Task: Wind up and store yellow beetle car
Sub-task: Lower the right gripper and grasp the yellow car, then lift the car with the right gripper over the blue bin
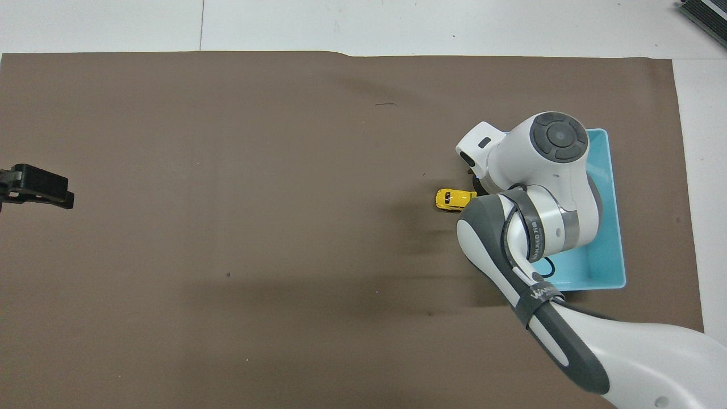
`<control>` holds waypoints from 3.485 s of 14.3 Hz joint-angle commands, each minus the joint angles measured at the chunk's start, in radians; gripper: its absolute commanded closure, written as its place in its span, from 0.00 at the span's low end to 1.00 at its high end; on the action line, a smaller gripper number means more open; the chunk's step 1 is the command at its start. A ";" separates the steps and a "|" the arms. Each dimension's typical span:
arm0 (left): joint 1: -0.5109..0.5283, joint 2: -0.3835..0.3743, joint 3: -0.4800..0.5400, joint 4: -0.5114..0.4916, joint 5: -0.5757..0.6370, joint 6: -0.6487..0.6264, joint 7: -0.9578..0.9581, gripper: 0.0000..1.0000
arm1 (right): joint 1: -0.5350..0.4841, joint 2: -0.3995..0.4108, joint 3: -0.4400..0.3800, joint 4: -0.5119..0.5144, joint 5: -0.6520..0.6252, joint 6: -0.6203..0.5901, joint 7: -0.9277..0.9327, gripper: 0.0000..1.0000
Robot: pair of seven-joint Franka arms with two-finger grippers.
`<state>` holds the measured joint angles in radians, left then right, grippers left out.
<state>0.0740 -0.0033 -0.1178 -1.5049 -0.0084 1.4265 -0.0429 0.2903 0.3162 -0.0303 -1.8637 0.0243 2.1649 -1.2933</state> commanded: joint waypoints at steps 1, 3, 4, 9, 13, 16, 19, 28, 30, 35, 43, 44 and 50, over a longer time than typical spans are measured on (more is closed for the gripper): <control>0.018 0.000 -0.013 0.012 0.010 -0.020 -0.006 0.00 | 0.001 0.027 0.001 -0.012 -0.003 0.052 -0.021 0.00; 0.018 0.000 -0.013 0.012 0.010 -0.020 -0.006 0.00 | 0.001 0.029 0.001 -0.014 -0.003 0.053 -0.020 0.00; 0.018 0.000 -0.013 0.014 0.010 -0.020 -0.006 0.00 | 0.006 0.029 0.001 -0.015 -0.003 0.053 -0.020 0.00; 0.018 0.000 -0.013 0.012 0.010 -0.020 -0.006 0.00 | 0.024 0.050 0.001 -0.025 -0.004 0.081 -0.017 0.12; 0.018 0.000 -0.013 0.012 0.010 -0.020 -0.006 0.00 | 0.024 0.067 0.001 -0.026 -0.004 0.085 -0.015 0.19; 0.018 0.000 -0.013 0.014 0.010 -0.020 -0.006 0.00 | 0.023 0.072 0.001 -0.025 -0.023 0.086 -0.018 0.77; 0.018 0.000 -0.013 0.014 0.010 -0.020 -0.006 0.00 | 0.023 0.073 0.001 -0.014 -0.040 0.081 -0.020 0.89; 0.018 0.000 -0.013 0.012 0.010 -0.020 -0.006 0.00 | 0.081 0.075 0.003 0.086 -0.020 -0.002 0.095 0.91; 0.018 0.000 -0.013 0.014 0.010 -0.020 -0.006 0.00 | 0.081 0.072 0.003 0.132 -0.018 -0.075 0.095 0.91; 0.018 0.000 -0.013 0.012 0.010 -0.020 -0.006 0.00 | 0.063 0.028 -0.003 0.175 -0.015 -0.192 0.095 0.91; 0.018 0.000 -0.013 0.012 0.010 -0.020 -0.006 0.00 | -0.063 -0.086 -0.016 0.176 -0.029 -0.356 0.053 0.91; 0.018 0.000 -0.013 0.012 0.010 -0.020 -0.006 0.00 | -0.062 -0.097 -0.017 0.163 -0.038 -0.356 0.039 0.91; 0.018 0.000 -0.013 0.012 0.010 -0.020 -0.006 0.00 | -0.149 -0.184 -0.019 -0.029 -0.038 -0.265 -0.148 0.91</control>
<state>0.0740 -0.0033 -0.1178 -1.5049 -0.0084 1.4249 -0.0429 0.1639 0.2086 -0.0589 -1.7830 0.0002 1.8424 -1.3840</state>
